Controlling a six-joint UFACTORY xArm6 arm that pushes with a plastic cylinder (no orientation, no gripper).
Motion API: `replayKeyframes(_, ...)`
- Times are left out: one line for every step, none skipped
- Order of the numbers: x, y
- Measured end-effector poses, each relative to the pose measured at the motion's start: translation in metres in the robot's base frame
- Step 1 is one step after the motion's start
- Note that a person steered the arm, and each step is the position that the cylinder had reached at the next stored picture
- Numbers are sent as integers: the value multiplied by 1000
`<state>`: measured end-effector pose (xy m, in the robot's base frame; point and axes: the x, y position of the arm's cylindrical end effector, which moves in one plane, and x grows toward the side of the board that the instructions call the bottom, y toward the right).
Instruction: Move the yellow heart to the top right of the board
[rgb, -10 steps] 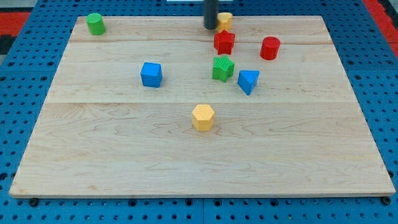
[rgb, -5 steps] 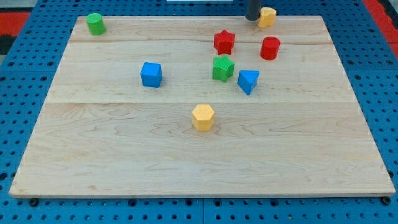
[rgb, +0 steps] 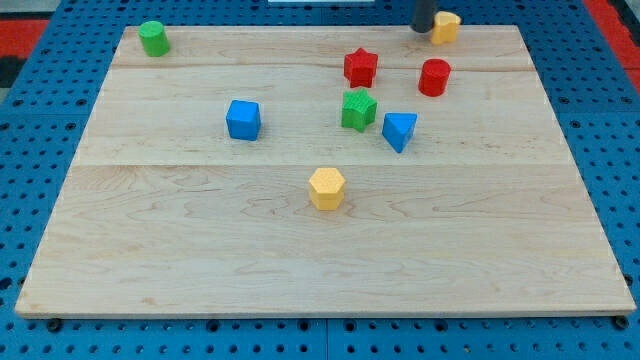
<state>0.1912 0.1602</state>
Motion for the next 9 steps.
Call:
replayKeyframes(0,6)
replayKeyframes(1,5)
replayKeyframes(1,13)
replayKeyframes(1,26)
replayKeyframes(7,26)
replayKeyframes(14,26)
replayKeyframes(14,26)
replayKeyframes(20,26)
replayKeyframes(29,26)
